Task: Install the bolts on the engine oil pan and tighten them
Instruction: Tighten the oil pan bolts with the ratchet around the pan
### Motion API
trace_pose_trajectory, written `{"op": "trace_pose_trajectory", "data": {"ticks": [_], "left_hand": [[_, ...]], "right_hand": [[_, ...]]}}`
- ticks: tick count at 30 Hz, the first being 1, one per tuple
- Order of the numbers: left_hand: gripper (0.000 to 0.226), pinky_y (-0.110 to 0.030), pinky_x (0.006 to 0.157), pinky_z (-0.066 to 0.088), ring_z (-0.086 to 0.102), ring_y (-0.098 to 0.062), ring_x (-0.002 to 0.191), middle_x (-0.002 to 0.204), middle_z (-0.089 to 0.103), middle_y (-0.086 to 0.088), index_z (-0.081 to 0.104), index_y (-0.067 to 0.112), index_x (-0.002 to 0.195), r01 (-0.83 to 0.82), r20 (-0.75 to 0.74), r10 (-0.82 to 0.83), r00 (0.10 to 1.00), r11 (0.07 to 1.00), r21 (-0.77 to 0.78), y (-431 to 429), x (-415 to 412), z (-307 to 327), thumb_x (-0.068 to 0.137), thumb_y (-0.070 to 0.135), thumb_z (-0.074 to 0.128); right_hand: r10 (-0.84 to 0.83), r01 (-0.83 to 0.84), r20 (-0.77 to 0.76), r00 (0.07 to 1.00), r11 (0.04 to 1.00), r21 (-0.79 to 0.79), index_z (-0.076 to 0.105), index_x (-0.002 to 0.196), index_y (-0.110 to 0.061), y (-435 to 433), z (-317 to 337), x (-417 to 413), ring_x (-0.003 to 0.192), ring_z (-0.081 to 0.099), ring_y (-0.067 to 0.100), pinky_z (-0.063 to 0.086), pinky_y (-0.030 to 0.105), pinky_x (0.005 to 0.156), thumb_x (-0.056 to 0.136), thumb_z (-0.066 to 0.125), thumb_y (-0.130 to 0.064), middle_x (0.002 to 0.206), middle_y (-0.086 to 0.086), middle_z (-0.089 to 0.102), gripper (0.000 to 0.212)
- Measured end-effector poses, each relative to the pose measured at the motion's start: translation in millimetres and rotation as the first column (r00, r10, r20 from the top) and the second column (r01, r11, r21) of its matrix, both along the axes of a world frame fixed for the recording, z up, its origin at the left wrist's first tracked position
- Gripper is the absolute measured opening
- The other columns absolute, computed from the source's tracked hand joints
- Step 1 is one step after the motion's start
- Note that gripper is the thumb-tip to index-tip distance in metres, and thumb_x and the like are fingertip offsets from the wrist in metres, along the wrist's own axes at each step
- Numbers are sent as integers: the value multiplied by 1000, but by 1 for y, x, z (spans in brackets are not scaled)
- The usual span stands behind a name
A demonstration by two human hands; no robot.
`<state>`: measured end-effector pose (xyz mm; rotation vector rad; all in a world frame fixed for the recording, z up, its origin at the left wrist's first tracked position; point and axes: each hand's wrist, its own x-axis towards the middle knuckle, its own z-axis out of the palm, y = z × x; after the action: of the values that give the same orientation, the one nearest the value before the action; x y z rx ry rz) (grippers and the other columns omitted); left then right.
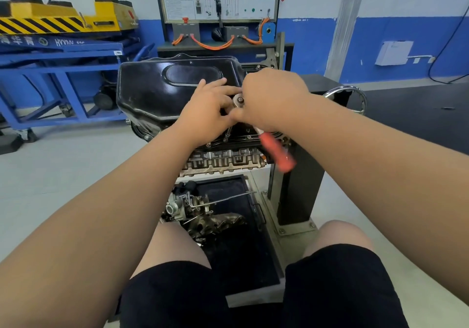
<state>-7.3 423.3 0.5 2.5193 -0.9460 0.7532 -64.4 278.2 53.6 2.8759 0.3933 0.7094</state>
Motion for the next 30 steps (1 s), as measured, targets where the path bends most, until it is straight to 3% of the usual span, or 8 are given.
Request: {"op": "trace_pose_trajectory", "data": {"ticks": [4, 7, 10, 16, 20, 24, 27, 30], "left_hand": [[16, -55, 115, 7, 29, -26, 140, 128, 59, 5, 73, 10, 80, -13, 15, 13, 1000, 999, 38, 1, 0, 0, 86, 23, 66], [15, -50, 115, 5, 28, -23, 141, 128, 59, 9, 73, 12, 83, -11, 16, 11, 1000, 1000, -12, -1, -2, -1, 84, 25, 66], [20, -49, 116, 3, 25, -23, 143, 137, 53, 8, 74, 16, 99, -60, 1, 60, 998, 997, 44, -4, -1, 0, 87, 24, 60], [13, -54, 115, 6, 29, -26, 140, 131, 58, 7, 75, 13, 88, -14, 1, 14, 1000, 1000, -24, -3, 0, -1, 86, 20, 64], [14, -59, 114, 12, 36, -31, 135, 124, 61, 3, 74, 13, 80, -4, 8, 4, 1000, 999, 51, 0, -2, 1, 87, 22, 66], [14, -54, 116, 8, 34, -27, 138, 128, 60, 8, 72, 18, 88, -6, 9, 7, 1000, 998, -60, -3, -4, -1, 85, 18, 58], [30, -51, 116, 6, 26, -25, 143, 136, 54, 7, 72, 16, 106, -76, 24, 75, 997, 996, 48, -6, -3, -2, 87, 18, 48], [25, -52, 115, 5, 27, -27, 142, 134, 56, 9, 72, 20, 106, 0, 15, 1, 1000, 999, -50, -4, -3, -3, 88, 15, 55]], "right_hand": [[82, -82, -9, 997, 978, -190, 58, 116, -20, -3, 6, 1, 103, 49, 27, 36, 41, 75, 92, 55, -34, 99, 4, 58, 28], [100, -89, 55, 993, 980, -175, 58, 90, -18, -3, -1, 1, 73, 49, 21, 30, 34, 67, 93, 47, -42, 71, -2, 44, 27], [7, -4, 37, 999, 998, -71, 31, 65, -20, 2, -7, -3, 54, 36, 16, 25, 29, 47, 91, 37, -60, 62, -1, 31, 49], [2, -1, 9, 1000, 995, -96, 42, 69, -15, 3, 1, -4, 55, 37, 14, 28, 28, 48, 91, 52, -40, 64, -2, 37, 34], [42, -39, 9, 999, 976, -216, 58, 106, -18, 2, 4, -3, 96, 52, 26, 38, 41, 77, 91, 57, -30, 91, 3, 53, 19], [37, -25, 92, 995, 992, -128, 51, 74, -17, 0, -2, -1, 53, 38, 16, 28, 28, 50, 90, 48, -46, 62, -2, 37, 33], [-41, 41, 47, 998, 999, 17, 31, 60, -21, 5, -8, -2, 50, 34, 14, 27, 27, 45, 85, 42, -63, 60, -1, 37, 50], [-6, 5, 35, 999, 1000, 16, 32, 61, -21, 5, -6, 2, 51, 35, 13, 26, 26, 45, 86, 50, -51, 61, -2, 38, 43]]}}
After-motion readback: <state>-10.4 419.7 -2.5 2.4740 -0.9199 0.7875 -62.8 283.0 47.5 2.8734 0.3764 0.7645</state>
